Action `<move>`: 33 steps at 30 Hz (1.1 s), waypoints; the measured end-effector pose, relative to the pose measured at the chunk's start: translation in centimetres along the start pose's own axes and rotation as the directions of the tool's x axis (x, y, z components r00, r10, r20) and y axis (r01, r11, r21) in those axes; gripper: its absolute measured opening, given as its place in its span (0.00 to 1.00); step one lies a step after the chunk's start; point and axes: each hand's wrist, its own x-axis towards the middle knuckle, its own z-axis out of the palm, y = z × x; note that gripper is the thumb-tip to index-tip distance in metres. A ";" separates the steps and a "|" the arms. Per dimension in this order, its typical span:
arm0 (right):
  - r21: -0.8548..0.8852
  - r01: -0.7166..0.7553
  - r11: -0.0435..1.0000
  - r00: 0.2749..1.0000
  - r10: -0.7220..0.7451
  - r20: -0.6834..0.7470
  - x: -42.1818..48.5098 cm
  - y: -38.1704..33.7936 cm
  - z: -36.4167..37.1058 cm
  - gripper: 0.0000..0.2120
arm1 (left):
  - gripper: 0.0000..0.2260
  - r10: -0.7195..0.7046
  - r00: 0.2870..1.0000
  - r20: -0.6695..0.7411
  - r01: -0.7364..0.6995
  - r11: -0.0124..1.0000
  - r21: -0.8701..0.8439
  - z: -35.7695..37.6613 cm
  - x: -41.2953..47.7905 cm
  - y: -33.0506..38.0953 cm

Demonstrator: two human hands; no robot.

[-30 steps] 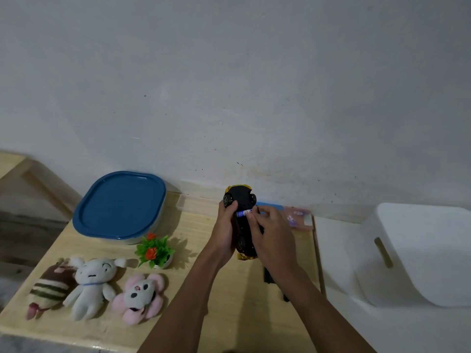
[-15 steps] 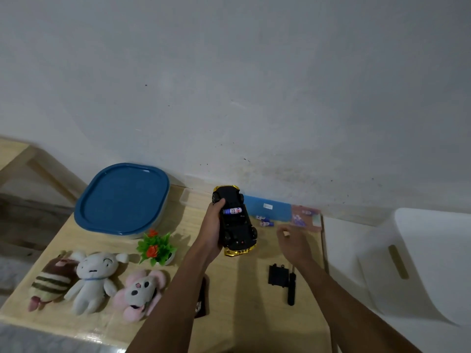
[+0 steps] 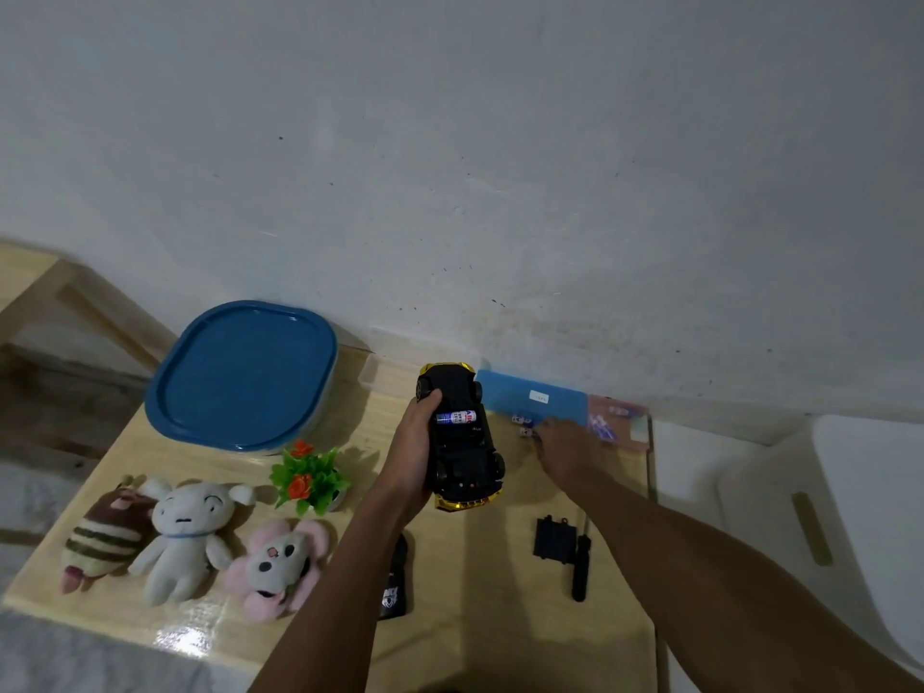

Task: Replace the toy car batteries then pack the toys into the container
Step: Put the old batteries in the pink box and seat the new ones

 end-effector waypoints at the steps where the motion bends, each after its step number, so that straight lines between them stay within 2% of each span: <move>1: -0.023 -0.006 1.000 1.000 0.006 0.008 0.1 -0.1 0.0 0.11 | 0.22 -0.003 1.000 -0.003 0.003 1.000 -0.005 0.0 0.1 -0.1; 4: -0.001 -0.034 0.999 0.999 0.034 0.020 0.1 -0.4 0.8 0.12 | 0.22 -0.004 1.000 -0.020 0.004 1.000 -0.003 -0.2 0.0 -0.2; 6: 0.172 -0.103 0.980 0.994 0.095 0.058 0.0 -0.7 1.2 0.13 | 0.22 -0.001 1.000 -0.027 0.001 1.000 -0.008 -0.3 0.0 -0.2; 7: 0.327 -0.161 0.931 0.986 0.138 0.092 -0.3 -1.0 0.9 0.13 | 0.22 0.000 1.000 -0.027 -0.001 1.000 -0.015 -0.4 0.0 -0.1; 8: 0.533 -0.231 0.814 0.973 0.190 0.132 -0.6 -1.5 0.3 0.14 | 0.22 0.002 1.000 -0.027 -0.003 1.000 -0.027 -0.4 -0.1 0.0; 9: 0.752 -0.302 0.586 0.951 0.245 0.190 -1.0 -2.2 -0.8 0.16 | 0.22 0.005 1.000 -0.028 -0.007 0.999 -0.046 -0.5 -0.1 0.0; 10: 0.900 -0.333 0.281 0.927 0.274 0.258 -1.8 -2.9 -2.3 0.17 | 0.21 0.009 1.000 -0.023 -0.011 0.998 -0.065 -0.5 -0.1 0.2; 11: 0.946 -0.325 0.009 0.909 0.280 0.310 -2.6 -3.6 -4.0 0.17 | 0.21 0.015 1.000 -0.011 -0.016 0.997 -0.078 -0.6 -0.1 0.3; 12: 0.939 -0.292 -0.183 0.905 0.265 0.333 -3.6 -4.1 -5.7 0.16 | 0.21 0.020 1.000 0.007 -0.019 0.996 -0.083 -0.6 -0.1 0.5; 13: 0.929 -0.241 -0.280 0.917 0.248 0.313 -4.6 -4.5 -7.4 0.16 | 0.21 0.023 0.999 0.024 -0.021 0.996 -0.085 -0.5 -0.1 0.5; 14: 0.937 -0.177 -0.300 0.938 0.238 0.253 -5.6 -4.9 -8.7 0.16 | 0.20 0.024 0.999 0.030 -0.022 0.996 -0.089 -0.3 -0.3 0.5; 16: 0.976 -0.037 -0.214 0.965 0.245 0.090 -7.5 -5.9 -11.3 0.14 | 0.20 0.026 0.999 0.020 -0.025 0.996 -0.086 0.1 -0.6 0.5; 18: 0.997 0.072 -0.040 0.968 0.244 -0.061 -9.0 -7.2 -12.9 0.13 | 0.21 0.040 0.999 0.000 -0.040 0.998 -0.055 0.8 -0.9 0.4; 20: 0.973 0.130 0.193 0.963 0.209 -0.170 -9.8 -8.3 -13.4 0.13 | 0.22 0.065 0.998 -0.013 -0.065 0.998 -0.007 1.4 -1.2 0.0; 21: 0.925 0.158 0.345 0.956 0.183 -0.231 -10.1 -8.6 -13.3 0.14 | 0.22 0.084 0.996 -0.025 -0.084 0.996 0.012 1.7 -1.3 -0.3; 23: 0.748 0.219 0.626 0.916 0.132 -0.378 -10.4 -8.9 -12.4 0.14 | 0.24 0.123 0.992 -0.036 -0.122 0.992 0.017 2.2 -1.6 -0.6; 24: 0.663 0.242 0.709 0.887 0.115 -0.447 -10.5 -8.9 -12.0 0.13 | 0.24 0.142 0.989 -0.035 -0.142 0.990 0.011 2.5 -1.8 -0.7; 26: 0.560 0.260 0.786 0.835 0.109 -0.540 -10.7 -9.0 -11.7 0.11 | 0.19 0.186 0.982 -0.032 -0.186 0.983 0.012 2.9 -2.3 -0.7; 28: 0.517 0.280 0.809 0.790 0.111 -0.602 -11.0 -8.9 -11.6 0.09 | 0.16 0.209 0.977 -0.034 -0.209 0.978 0.016 3.3 -2.9 -0.6; 33: 0.566 0.358 0.743 0.786 0.087 -0.612 -11.8 -9.2 -11.8 0.13 | 0.14 0.239 0.970 -0.043 -0.238 0.971 0.016 3.7 -3.8 -0.6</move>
